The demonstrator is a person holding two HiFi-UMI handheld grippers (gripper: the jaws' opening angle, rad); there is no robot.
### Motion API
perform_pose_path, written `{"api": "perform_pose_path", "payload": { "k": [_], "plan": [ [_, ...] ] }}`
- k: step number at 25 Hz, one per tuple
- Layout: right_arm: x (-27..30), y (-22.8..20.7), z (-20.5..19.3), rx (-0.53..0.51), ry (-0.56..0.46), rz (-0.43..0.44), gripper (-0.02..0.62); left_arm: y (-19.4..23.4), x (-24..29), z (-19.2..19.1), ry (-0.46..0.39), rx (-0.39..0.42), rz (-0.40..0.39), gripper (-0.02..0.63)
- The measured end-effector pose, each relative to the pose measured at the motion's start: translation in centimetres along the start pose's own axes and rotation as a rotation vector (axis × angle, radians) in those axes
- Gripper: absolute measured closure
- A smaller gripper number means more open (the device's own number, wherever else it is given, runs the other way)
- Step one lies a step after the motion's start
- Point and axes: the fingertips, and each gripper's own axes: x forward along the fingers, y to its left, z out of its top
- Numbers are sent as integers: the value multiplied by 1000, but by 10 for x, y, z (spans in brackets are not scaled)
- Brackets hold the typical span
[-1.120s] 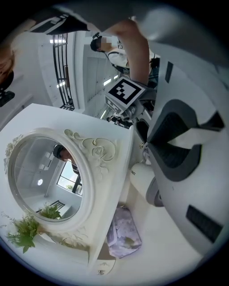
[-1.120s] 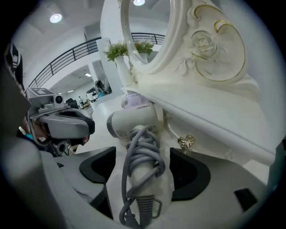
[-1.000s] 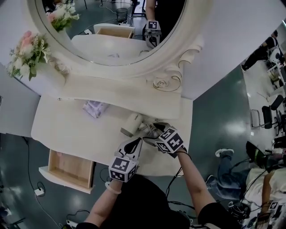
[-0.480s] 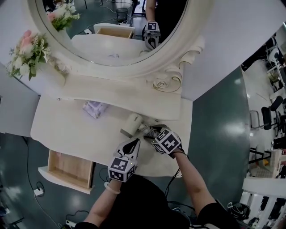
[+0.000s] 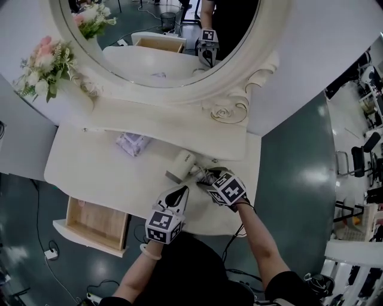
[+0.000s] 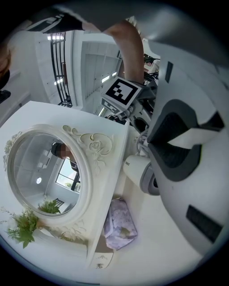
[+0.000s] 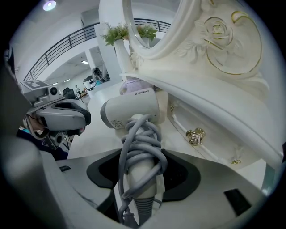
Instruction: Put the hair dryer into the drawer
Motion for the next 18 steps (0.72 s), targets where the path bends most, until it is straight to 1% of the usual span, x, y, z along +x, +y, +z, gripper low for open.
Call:
{"api": "perform_pose_path", "payload": {
  "k": [4,11,18],
  "plan": [
    [-2,7,1,-34,-4,-10,330,2,-8,1,-10,5,9,588],
    [-5,23,17,-39,-31,0,330,7,-32,1,-43,-6,45,588],
    [3,64,36,-81,-48,35,330,19,-70,-4,-82,-30,102,588]
  ]
}}
